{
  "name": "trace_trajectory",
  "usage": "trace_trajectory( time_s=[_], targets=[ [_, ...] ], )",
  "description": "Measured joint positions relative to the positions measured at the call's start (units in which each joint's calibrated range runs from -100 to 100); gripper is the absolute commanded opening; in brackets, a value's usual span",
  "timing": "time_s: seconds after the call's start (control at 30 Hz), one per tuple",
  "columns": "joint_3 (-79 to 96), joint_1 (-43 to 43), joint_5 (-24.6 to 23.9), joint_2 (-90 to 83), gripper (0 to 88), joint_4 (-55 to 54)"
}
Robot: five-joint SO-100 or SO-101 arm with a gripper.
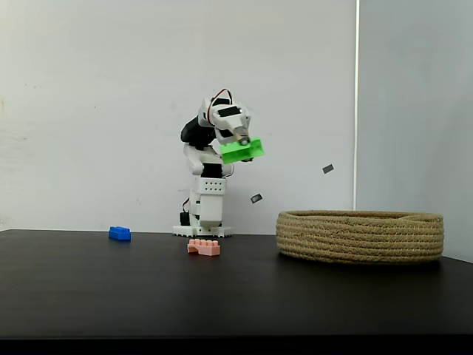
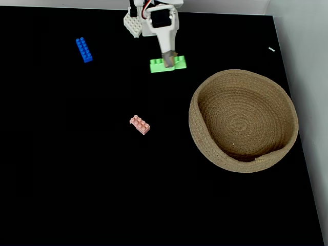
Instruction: Place the lego blocks in the tray
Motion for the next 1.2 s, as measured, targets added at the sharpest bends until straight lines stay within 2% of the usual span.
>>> trace_trajectory(
  time_s=[0.1,0.27,0.43,0.6,0.73,0.93,1.07,1.2],
  targets=[
    [4.9,-7.5,2.1,-3.5,0.1,-5.1],
    [13.5,-15.1,4.8,-5.7,0.3,-18.6],
    [12.6,-19.5,2.7,1.4,0.6,-27.4],
    [4.5,-20.9,-1.3,15.4,5.7,-28.9],
    [-1.1,-20.8,-3.8,25.4,16.7,-29.0],
    [-2.7,-20.4,-6.8,29.2,23.8,-29.0],
    [-2.7,-19.4,-8.7,29.2,24.4,-28.7],
    [-3.9,-17.9,-9.5,28.8,24.3,-23.0]
  ],
)
